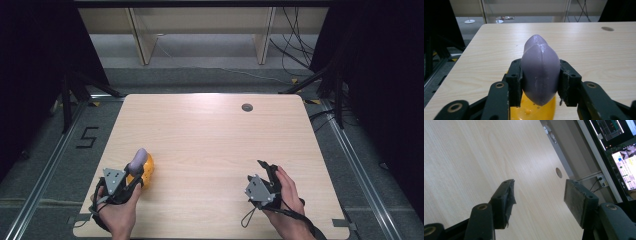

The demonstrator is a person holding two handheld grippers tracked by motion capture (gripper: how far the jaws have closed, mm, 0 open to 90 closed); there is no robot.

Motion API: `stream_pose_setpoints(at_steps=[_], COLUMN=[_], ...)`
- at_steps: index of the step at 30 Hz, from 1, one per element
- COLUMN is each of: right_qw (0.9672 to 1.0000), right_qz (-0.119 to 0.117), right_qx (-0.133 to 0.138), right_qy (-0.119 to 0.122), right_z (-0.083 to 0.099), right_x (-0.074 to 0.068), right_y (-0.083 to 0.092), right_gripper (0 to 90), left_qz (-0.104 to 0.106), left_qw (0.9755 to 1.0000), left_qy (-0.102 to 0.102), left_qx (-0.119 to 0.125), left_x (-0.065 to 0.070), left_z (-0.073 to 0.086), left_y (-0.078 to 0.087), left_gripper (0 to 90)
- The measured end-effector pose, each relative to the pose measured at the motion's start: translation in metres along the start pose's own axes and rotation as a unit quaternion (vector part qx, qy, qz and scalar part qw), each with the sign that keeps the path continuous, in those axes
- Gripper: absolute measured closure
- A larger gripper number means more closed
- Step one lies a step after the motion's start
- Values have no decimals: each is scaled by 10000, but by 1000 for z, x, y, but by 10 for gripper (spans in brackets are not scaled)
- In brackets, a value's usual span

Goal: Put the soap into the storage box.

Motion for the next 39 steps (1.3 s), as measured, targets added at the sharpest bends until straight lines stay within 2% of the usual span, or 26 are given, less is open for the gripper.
stream_pose_setpoints(at_steps=[6,10,13,25,29,34,38,39], right_qw=[10000,10000,10000,10000,10000,10000,10000,10000], right_qz=[-3,-4,-18,-13,-17,-35,-38,-60], right_qx=[10,5,18,13,13,18,-15,-3], right_qy=[-29,21,-30,9,5,-16,-19,-72], right_z=[0,0,0,0,0,0,2,2], right_x=[0,0,0,0,-1,-1,0,-1], right_y=[0,0,1,1,1,1,1,1], right_gripper=[421,421,421,419,418,416,413,412], left_qz=[23,1,18,82,140,289,458,495], left_qw=[9998,9995,9990,9973,9978,9990,9987,9986], left_qy=[93,81,70,164,202,280,211,176], left_qx=[-175,-301,-433,-707,-616,-167,29,12], left_x=[-5,-6,-7,-7,-4,0,10,13], left_z=[10,15,18,20,13,0,-2,-2], left_y=[-12,-19,-21,-21,-17,-8,1,4], left_gripper=[589,589,588,578,516,451,445,445])
Point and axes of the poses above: each handheld gripper's, and its own axes: y roughly backward along the jaws, z roughly out of its underside, x roughly to its right, the point moved 8 cm from there along -y, roughly forward along the jaws, and after that the axes turned 8 degrees about z, right-handed, at the moved point
